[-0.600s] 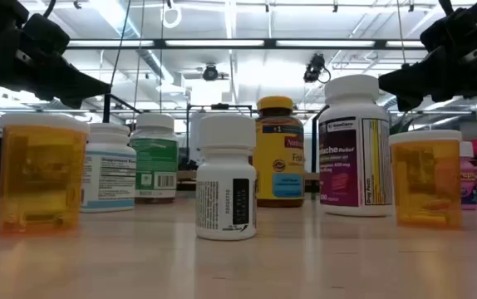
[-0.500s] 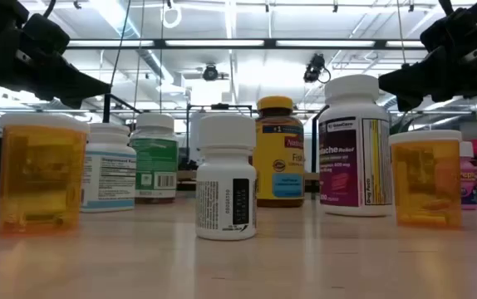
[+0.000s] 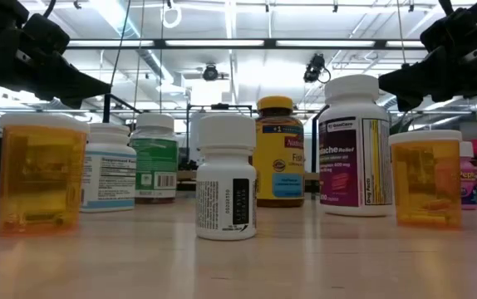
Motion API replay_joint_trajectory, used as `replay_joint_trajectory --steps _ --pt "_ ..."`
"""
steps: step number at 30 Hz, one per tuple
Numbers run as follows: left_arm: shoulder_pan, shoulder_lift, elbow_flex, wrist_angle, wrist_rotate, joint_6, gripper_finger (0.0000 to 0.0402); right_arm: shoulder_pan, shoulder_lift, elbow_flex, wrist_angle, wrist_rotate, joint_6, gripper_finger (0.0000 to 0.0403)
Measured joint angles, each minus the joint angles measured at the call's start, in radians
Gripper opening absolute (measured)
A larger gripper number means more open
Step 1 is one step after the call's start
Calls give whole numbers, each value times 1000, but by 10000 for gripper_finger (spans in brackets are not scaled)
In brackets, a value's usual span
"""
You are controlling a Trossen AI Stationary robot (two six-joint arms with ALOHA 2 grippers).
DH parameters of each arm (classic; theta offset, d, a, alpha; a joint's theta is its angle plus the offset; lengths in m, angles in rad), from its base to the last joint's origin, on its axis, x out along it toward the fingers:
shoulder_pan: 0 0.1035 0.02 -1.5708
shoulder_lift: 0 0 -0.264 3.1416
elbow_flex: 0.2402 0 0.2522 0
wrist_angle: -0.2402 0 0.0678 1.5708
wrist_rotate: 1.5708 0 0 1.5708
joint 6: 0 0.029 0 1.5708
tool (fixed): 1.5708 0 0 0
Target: Pick and place medicine bottles onto shelf by color
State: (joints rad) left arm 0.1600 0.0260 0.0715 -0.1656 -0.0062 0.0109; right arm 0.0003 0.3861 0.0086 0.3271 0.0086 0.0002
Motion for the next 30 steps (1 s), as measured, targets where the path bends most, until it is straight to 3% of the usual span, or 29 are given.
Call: replay_joint_trajectory --steps 30 --pt "0 0 0 0 0 0 33 0 0 0 0 0 0 62"
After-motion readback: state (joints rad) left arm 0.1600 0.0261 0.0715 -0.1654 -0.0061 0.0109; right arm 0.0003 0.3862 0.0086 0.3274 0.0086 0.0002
